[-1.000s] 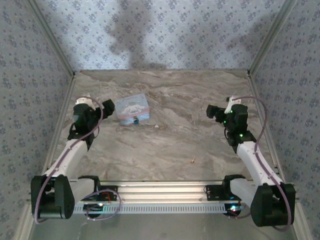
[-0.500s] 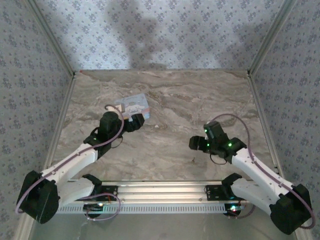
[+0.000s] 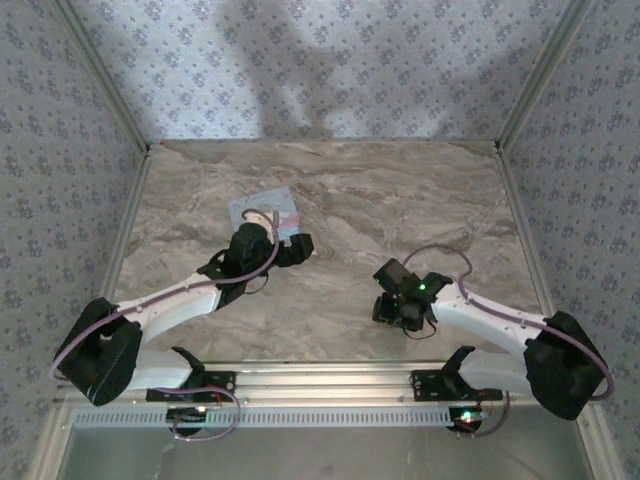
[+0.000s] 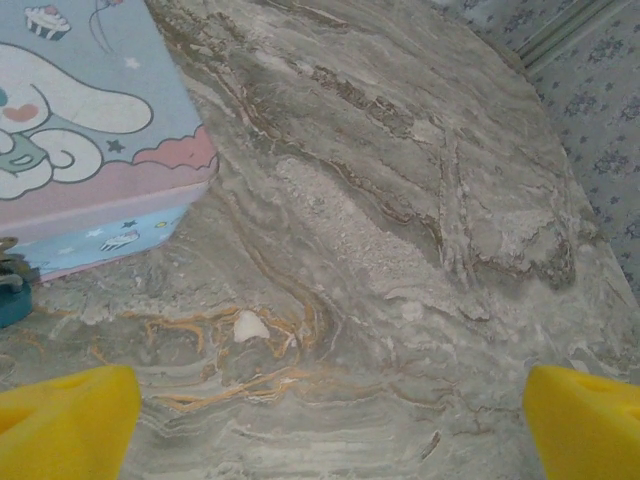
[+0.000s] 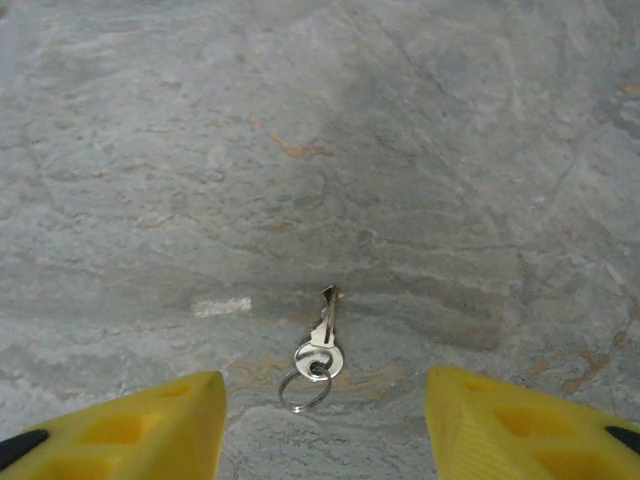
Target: Unlock a padlock with a key
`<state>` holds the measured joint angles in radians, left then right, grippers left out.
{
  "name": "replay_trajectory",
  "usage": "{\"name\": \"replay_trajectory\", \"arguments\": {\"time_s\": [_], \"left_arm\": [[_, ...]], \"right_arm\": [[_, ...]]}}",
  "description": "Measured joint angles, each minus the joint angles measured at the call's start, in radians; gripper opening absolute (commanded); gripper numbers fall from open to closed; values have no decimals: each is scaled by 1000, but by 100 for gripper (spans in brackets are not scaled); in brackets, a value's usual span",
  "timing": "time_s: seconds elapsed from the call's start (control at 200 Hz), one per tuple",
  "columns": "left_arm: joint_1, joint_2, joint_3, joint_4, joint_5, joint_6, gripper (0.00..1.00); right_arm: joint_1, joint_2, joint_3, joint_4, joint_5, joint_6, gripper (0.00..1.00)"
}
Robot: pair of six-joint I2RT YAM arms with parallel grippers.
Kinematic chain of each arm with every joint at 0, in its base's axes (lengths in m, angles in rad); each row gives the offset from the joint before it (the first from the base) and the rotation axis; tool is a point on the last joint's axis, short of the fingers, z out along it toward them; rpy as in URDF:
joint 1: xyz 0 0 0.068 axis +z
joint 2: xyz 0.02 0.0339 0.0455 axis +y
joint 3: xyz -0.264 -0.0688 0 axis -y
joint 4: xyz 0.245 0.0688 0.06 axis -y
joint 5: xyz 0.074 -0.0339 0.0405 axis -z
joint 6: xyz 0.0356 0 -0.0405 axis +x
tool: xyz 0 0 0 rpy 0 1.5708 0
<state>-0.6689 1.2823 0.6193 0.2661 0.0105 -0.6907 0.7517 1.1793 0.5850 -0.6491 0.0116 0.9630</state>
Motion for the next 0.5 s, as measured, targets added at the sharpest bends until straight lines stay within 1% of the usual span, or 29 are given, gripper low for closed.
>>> {"name": "replay_trajectory", "arguments": {"time_s": [0.155, 0.38, 0.5], "left_arm": [[-1, 4, 9, 16, 0, 1, 98], [-1, 4, 10, 23, 0, 1, 98], [-1, 5, 11, 23, 0, 1, 98]], "right_arm": [[8, 43, 2, 13, 1, 26, 51], [24, 92, 19, 28, 0, 42, 41], [31, 99, 23, 28, 1, 47, 40]]}}
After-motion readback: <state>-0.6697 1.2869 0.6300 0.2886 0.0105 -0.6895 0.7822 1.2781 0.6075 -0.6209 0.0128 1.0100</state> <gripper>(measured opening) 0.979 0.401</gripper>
